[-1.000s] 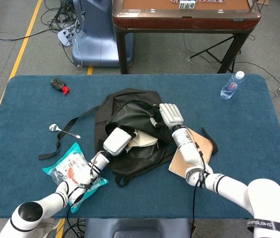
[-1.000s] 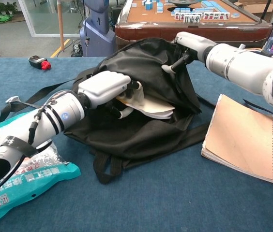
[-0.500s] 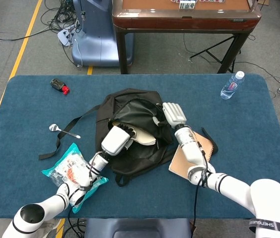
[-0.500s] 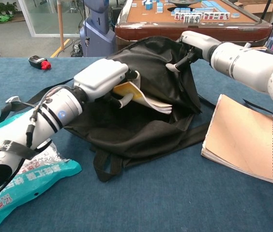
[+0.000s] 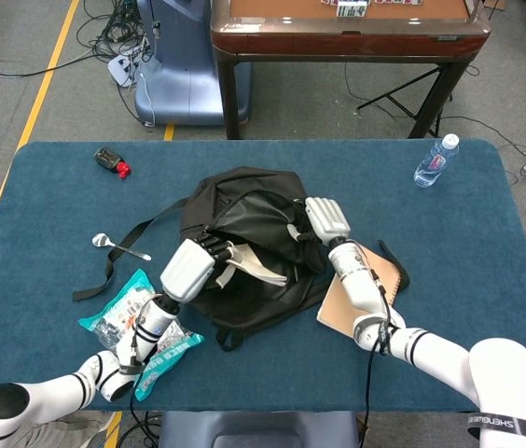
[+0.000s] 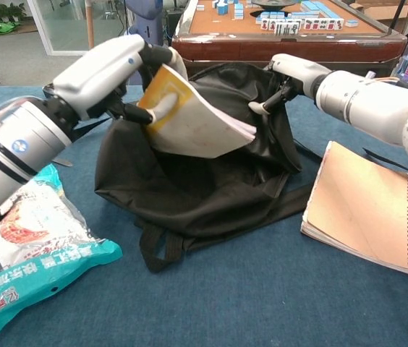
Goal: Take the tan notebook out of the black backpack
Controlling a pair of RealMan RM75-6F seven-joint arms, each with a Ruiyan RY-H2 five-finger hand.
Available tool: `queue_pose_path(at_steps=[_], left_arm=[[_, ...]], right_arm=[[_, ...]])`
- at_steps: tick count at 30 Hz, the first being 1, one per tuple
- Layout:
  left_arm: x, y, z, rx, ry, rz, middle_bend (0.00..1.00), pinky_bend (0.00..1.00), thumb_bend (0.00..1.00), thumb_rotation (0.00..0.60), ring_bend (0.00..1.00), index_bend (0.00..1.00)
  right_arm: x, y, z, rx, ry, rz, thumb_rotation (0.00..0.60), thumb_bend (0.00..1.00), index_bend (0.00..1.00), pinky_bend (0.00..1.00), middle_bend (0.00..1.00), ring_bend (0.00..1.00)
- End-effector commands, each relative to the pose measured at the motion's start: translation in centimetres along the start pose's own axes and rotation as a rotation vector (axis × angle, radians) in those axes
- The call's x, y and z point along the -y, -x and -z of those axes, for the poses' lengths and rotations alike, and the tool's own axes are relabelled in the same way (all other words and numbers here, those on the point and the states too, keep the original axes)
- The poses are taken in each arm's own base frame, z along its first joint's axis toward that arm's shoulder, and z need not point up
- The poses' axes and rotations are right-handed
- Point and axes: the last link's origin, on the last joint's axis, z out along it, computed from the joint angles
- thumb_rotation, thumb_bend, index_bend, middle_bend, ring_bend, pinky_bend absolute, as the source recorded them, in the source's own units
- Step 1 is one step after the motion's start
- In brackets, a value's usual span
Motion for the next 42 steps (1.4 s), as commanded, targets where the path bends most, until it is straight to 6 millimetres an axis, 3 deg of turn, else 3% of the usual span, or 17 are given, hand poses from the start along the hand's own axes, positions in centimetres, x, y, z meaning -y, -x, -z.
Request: queue_pose_path(at_steps=[1, 9, 14, 16, 22, 26, 35, 42], left_arm=[[0.6, -3.7, 0.7, -0.091, -0.026, 0.042, 0.69, 0.53, 0.53, 0.6, 0.56, 0.76], [1.0, -9.1, 0.9, -0.209, -0.054, 0.084, 0.73, 0.53, 0.53, 0.6, 0.58, 0.76], [1.1, -11.3, 1.0, -0.254, -0.072, 0.104, 0.74, 0.53, 0.53, 0.6, 0.59, 0.76], [1.3, -12.0, 1.0, -0.267, -0.082, 0.098, 0.74, 0.53, 0.53, 0.6, 0.59, 0.76], [2.3, -13.3, 0.9, -0.29, -0.127, 0.069, 0.74, 0.53, 0.53, 0.6, 0.59, 0.76], [3.5, -13.2, 0.7, -0.277, -0.156, 0.02, 0.74, 0.53, 0.53, 0.6, 0.59, 0.76], [5.7, -11.1, 0.0, -0.22, -0.227, -0.067, 0.74, 0.53, 0.53, 0.6, 0.59, 0.76], [6.8, -7.3, 0.1, -0.123, -0.257, -0.2, 0.74, 0.53, 0.53, 0.6, 0.59, 0.76]], right_arm=[[0.0, 0.3, 0.2, 0.009, -0.001, -0.002, 0.6, 0.37, 0.65, 0.33, 0.44, 0.36], [0.6, 1.4, 0.8, 0.037, -0.033, -0.006, 0.6, 0.35, 0.65, 0.33, 0.43, 0.36], [1.7, 2.5, 1.7, 0.09, -0.081, 0.006, 0.6, 0.3, 0.62, 0.33, 0.41, 0.36], [2.3, 3.1, 2.3, 0.133, -0.114, 0.016, 0.6, 0.28, 0.56, 0.32, 0.38, 0.34], [4.0, 4.0, 4.9, 0.262, -0.215, 0.075, 0.6, 0.23, 0.15, 0.18, 0.2, 0.15], [4.7, 3.6, 7.0, 0.3, -0.267, 0.076, 0.6, 0.23, 0.03, 0.14, 0.14, 0.1], [5.0, 1.0, 11.1, 0.295, -0.333, 0.1, 0.6, 0.23, 0.03, 0.14, 0.14, 0.1], [4.1, -2.5, 13.0, 0.212, -0.316, 0.117, 0.6, 0.23, 0.03, 0.14, 0.14, 0.1]])
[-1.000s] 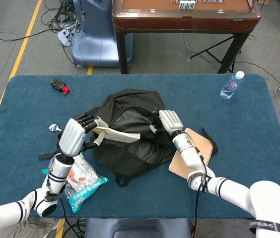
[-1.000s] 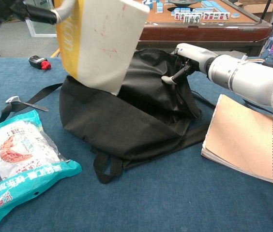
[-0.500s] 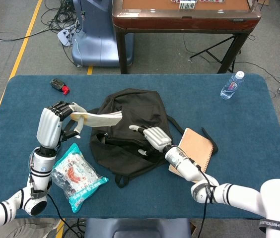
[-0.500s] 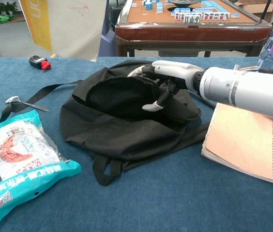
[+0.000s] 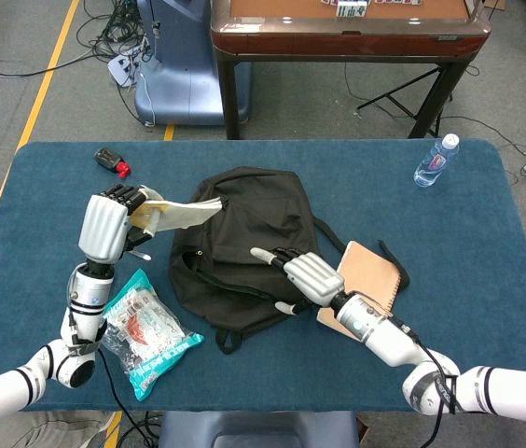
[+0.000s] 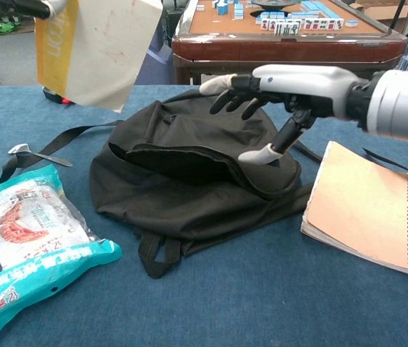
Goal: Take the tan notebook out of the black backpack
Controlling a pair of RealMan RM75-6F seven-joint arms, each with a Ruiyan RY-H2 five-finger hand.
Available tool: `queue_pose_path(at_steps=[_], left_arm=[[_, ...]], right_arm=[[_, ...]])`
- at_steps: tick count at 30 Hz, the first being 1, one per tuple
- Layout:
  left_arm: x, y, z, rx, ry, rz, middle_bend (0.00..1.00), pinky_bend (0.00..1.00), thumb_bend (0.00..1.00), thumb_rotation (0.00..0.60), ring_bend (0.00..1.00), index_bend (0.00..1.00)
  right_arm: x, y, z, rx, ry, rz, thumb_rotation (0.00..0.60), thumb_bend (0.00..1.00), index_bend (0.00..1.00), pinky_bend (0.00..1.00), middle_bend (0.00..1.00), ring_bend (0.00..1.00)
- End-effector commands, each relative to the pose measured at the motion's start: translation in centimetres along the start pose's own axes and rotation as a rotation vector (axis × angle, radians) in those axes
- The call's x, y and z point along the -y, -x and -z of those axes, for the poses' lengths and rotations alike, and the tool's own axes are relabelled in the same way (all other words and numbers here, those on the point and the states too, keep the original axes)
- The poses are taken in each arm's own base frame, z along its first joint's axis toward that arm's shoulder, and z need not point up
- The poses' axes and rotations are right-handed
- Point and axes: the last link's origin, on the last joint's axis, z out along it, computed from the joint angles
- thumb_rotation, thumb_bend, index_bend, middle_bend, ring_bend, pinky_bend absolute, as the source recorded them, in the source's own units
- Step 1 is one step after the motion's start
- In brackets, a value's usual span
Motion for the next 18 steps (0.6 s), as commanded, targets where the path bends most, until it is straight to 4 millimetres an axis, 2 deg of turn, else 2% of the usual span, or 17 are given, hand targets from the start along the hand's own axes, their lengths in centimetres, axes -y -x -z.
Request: queue_pose_path(at_steps=[1, 7, 11, 13, 15, 17, 18], left_arm=[[0.1, 2.8, 0.7, 0.074, -0.006, -0.077, 0.74, 0.53, 0.53, 0.6, 0.59, 0.76], [-0.9, 5.3, 3.7, 0.243, 0.015, -0.139, 0.74, 0.53, 0.53, 0.6, 0.59, 0.76], [-2.1, 5.4, 5.6, 0.391, 0.022, -0.173, 0.74, 0.53, 0.53, 0.6, 0.59, 0.76], [-3.0, 5.1, 6.8, 0.517, 0.021, -0.184, 0.73, 0.53, 0.53, 0.6, 0.59, 0.71], [-3.8, 4.6, 7.2, 0.588, -0.001, -0.161, 0.69, 0.53, 0.43, 0.6, 0.58, 0.6], [-4.5, 3.9, 7.5, 0.645, -0.03, -0.121, 0.62, 0.52, 0.26, 0.593, 0.55, 0.47], [-4.8, 3.4, 7.6, 0.666, -0.041, -0.101, 0.61, 0.52, 0.24, 0.582, 0.54, 0.43]], right_arm=[[-0.5, -1.3, 1.5, -0.044, 0.024, 0.02, 0.6, 0.23, 0.03, 0.14, 0.14, 0.1], [-2.3, -3.5, 3.4, -0.113, 0.099, 0.048, 0.6, 0.23, 0.03, 0.14, 0.15, 0.1], [-3.8, -4.4, 4.3, -0.141, 0.155, 0.06, 0.6, 0.23, 0.03, 0.14, 0.15, 0.1], [-4.9, -4.9, 4.9, -0.154, 0.197, 0.076, 0.6, 0.23, 0.03, 0.14, 0.16, 0.1], [-5.7, -5.1, 5.3, -0.16, 0.223, 0.097, 0.6, 0.23, 0.03, 0.14, 0.16, 0.1], [-6.5, -5.3, 5.7, -0.164, 0.252, 0.119, 0.6, 0.23, 0.03, 0.14, 0.16, 0.1], [-6.9, -5.3, 6.0, -0.165, 0.269, 0.128, 0.6, 0.23, 0.03, 0.14, 0.16, 0.1]])
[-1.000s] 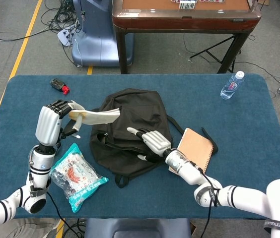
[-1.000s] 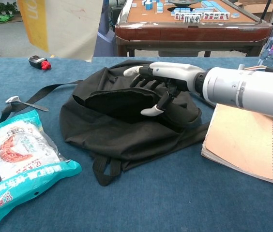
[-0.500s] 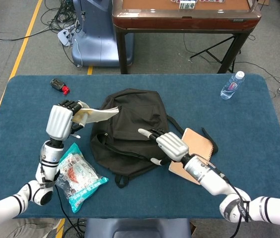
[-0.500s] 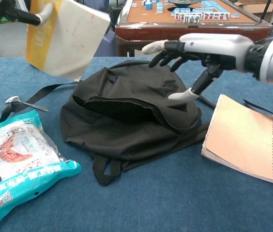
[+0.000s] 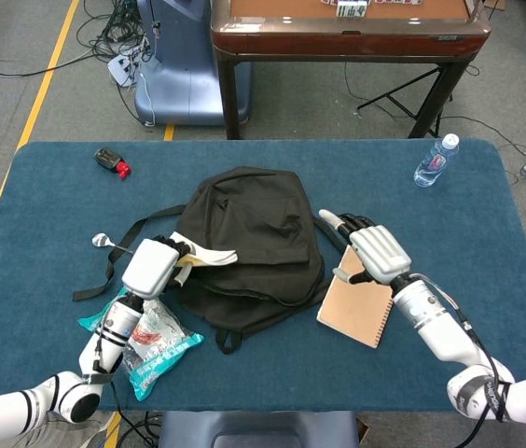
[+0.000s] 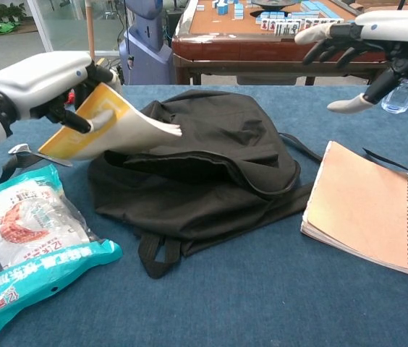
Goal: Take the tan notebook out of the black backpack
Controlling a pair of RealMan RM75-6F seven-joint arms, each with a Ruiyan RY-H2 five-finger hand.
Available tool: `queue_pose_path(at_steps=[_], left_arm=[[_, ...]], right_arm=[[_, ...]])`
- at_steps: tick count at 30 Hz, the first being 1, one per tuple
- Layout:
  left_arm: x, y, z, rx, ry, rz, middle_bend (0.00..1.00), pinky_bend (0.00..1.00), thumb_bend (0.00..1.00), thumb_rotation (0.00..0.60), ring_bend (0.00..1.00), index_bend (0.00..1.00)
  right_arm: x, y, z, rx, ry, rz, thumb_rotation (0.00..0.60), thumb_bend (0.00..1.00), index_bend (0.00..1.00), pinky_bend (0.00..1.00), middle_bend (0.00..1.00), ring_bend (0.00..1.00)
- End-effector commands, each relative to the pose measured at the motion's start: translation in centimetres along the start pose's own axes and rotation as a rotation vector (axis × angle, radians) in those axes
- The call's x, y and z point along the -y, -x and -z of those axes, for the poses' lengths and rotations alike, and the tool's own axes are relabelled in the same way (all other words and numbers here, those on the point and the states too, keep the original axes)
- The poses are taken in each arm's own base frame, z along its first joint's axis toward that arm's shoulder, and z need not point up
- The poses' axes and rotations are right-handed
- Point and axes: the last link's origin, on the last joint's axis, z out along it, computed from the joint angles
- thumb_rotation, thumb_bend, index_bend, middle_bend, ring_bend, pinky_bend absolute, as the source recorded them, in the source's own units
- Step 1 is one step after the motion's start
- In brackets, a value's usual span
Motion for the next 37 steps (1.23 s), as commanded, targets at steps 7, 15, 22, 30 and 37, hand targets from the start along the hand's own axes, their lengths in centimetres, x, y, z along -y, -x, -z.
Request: queue_pose_path(at_steps=[7, 15, 22, 30, 37], left_arm=[[-0.6, -2.0, 3.4, 0.195, -0.059, 0.067, 0.38, 0.42, 0.14, 0.334, 0.38, 0.18], [4.6, -4.2, 5.7, 0.066, -0.247, 0.106, 0.37, 0.39, 0.13, 0.557, 0.36, 0.18], [9.7, -5.1, 9.4, -0.017, -0.419, 0.022, 0.37, 0.38, 0.13, 0.6, 0.37, 0.24], [12.3, -4.8, 14.7, -0.005, -0.525, -0.053, 0.37, 0.37, 0.13, 0.6, 0.37, 0.26], [12.0, -4.7, 18.1, -0.033, -0.546, -0.091, 0.37, 0.36, 0.13, 0.6, 0.37, 0.27]], right_arm=[[-3.1, -0.3, 1.6, -0.022, 0.104, 0.041, 0.6, 0.23, 0.03, 0.14, 0.16, 0.1], [-6.2, -0.2, 4.8, -0.061, 0.212, 0.044, 0.6, 0.24, 0.05, 0.15, 0.21, 0.13], [-8.1, 0.2, 8.8, -0.151, 0.275, 0.081, 0.6, 0.31, 0.23, 0.24, 0.31, 0.24], [-9.4, 1.0, 14.2, -0.258, 0.361, 0.103, 0.6, 0.32, 0.33, 0.3, 0.38, 0.31], [-9.6, 1.3, 18.2, -0.323, 0.433, 0.128, 0.6, 0.32, 0.36, 0.3, 0.39, 0.33]])
